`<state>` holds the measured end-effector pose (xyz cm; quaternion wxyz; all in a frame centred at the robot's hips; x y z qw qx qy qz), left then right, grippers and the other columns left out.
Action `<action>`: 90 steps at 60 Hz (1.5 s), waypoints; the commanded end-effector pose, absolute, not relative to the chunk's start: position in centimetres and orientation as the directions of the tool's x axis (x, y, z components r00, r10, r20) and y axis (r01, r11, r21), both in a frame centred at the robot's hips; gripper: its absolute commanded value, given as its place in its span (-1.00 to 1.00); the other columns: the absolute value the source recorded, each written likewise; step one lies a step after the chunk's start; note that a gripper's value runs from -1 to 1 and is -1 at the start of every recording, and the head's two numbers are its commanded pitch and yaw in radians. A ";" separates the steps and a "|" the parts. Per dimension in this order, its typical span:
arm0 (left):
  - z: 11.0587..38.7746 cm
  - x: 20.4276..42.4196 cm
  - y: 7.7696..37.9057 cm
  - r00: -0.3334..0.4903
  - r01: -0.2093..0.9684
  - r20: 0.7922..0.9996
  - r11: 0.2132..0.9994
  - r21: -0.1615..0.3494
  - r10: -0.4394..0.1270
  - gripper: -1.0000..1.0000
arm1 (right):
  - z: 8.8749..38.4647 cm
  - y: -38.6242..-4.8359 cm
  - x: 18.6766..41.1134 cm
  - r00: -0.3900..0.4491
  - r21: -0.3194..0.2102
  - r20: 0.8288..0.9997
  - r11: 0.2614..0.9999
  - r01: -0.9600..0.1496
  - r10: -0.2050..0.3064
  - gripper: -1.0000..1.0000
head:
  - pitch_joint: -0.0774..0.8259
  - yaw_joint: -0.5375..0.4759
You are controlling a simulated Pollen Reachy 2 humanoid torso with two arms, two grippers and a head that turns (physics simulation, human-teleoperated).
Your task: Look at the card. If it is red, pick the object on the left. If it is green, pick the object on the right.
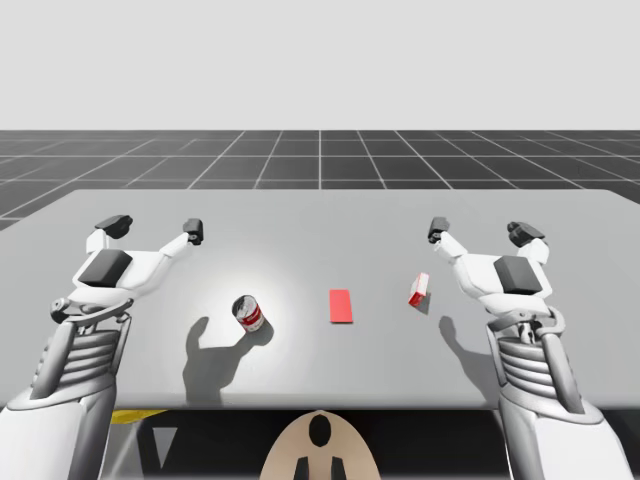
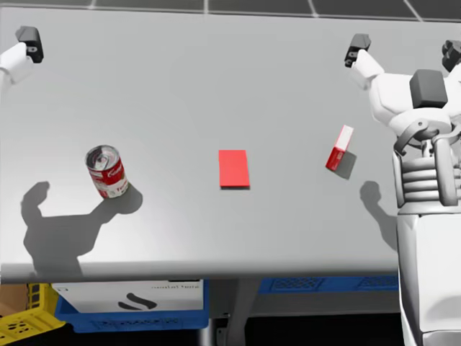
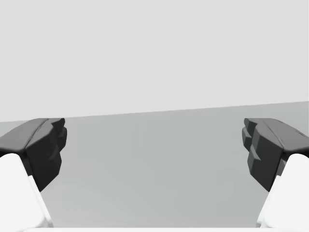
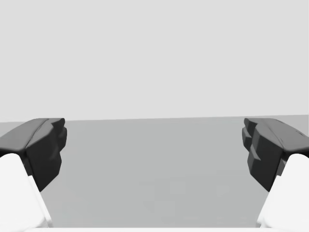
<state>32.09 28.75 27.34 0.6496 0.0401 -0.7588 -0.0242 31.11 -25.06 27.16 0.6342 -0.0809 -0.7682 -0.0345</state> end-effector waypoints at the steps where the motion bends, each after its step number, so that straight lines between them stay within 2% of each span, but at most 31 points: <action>1: 27.4 32.1 28.7 -0.152 -0.033 0.984 0.996 0.088 -0.092 -1.00 | 27.2 -25.0 31.1 -0.182 -0.049 0.980 0.985 0.163 0.079 -1.00 | 0.81 -0.10; 8: 27.4 32.1 28.8 -0.151 -0.034 0.984 0.996 0.086 -0.090 -1.00 | 27.2 -25.0 31.1 -0.181 -0.049 0.980 0.986 0.160 0.078 -1.00 | 0.81 -0.03; 21: 27.5 32.1 28.8 -0.148 -0.036 0.985 0.996 0.085 -0.090 -1.00 | 27.2 -25.0 31.0 -0.178 -0.050 0.981 0.988 0.148 0.076 -1.00 | 0.87 0.32; 32: 27.3 32.2 28.8 -0.141 -0.035 0.986 0.995 0.089 -0.093 -1.00 | 27.1 -24.8 31.0 -0.172 -0.050 0.982 0.988 0.144 0.074 -1.00 | 0.90 0.52; 52: 27.3 32.0 28.2 -0.118 -0.014 0.990 0.997 0.077 -0.078 -1.00 | 27.0 -24.9 31.0 -0.168 -0.046 0.983 0.989 0.142 0.070 -1.00 | 0.85 0.60; 56: 27.6 31.4 27.9 -0.079 -0.010 0.995 0.998 0.061 -0.061 -1.00 | 26.9 -24.8 31.1 -0.165 -0.047 0.984 0.989 0.142 0.071 -1.00 | 0.85 0.59; 60: 27.8 30.3 27.7 -0.031 0.011 0.999 1.000 0.022 -0.022 -1.00 | 26.9 -24.8 31.1 -0.164 -0.047 0.984 0.989 0.142 0.071 -1.00 | 0.84 0.57; 65: 27.3 28.3 27.2 0.032 0.041 0.999 0.999 0.000 -0.001 -1.00 | 26.9 -24.9 31.2 -0.162 -0.046 0.984 0.989 0.143 0.069 -1.00 | 0.84 0.57; 69: 26.6 26.3 27.1 0.047 0.054 0.999 0.998 0.023 -0.026 -1.00 | 26.8 -24.9 31.2 -0.158 -0.044 0.985 0.989 0.143 0.067 -1.00 | 0.84 0.58; 72: 26.1 25.0 27.1 0.079 0.082 0.997 0.997 0.004 -0.011 -1.00 | 26.7 -24.9 31.3 -0.155 -0.045 0.986 0.989 0.142 0.067 -1.00 | 0.84 0.59; 78: 25.0 22.9 27.3 0.131 0.116 0.991 0.993 0.011 -0.026 -1.00 | 26.6 -24.8 31.4 -0.150 -0.045 0.986 0.989 0.140 0.066 -1.00 | 0.84 0.60; 79: 24.3 21.9 27.4 0.161 0.133 0.987 0.991 0.000 -0.021 -1.00 | 26.5 -24.8 31.5 -0.148 -0.045 0.987 0.989 0.140 0.066 -1.00 | 0.83 0.60; 83: 23.2 21.0 27.5 0.173 0.147 0.985 0.989 0.004 -0.030 -1.00 | 26.5 -24.8 31.5 -0.147 -0.046 0.987 0.989 0.141 0.067 -1.00 | 0.83 0.60; 86: 21.6 20.1 27.3 0.180 0.126 0.984 0.991 -0.032 0.008 -1.00 | 26.5 -24.8 31.5 -0.146 -0.046 0.987 0.989 0.142 0.067 -1.00 | 0.83 0.60; 88: 20.6 19.7 27.4 0.216 0.145 0.976 0.989 -0.022 -0.010 -1.00 | 26.5 -24.8 31.5 -0.147 -0.046 0.987 0.989 0.142 0.067 -1.00 | 0.83 0.59; 90: 19.5 19.3 27.2 0.247 0.149 0.969 0.988 -0.047 0.009 -1.00 | 26.5 -24.8 31.5 -0.148 -0.047 0.987 0.989 0.142 0.068 -1.00 | 0.82 0.59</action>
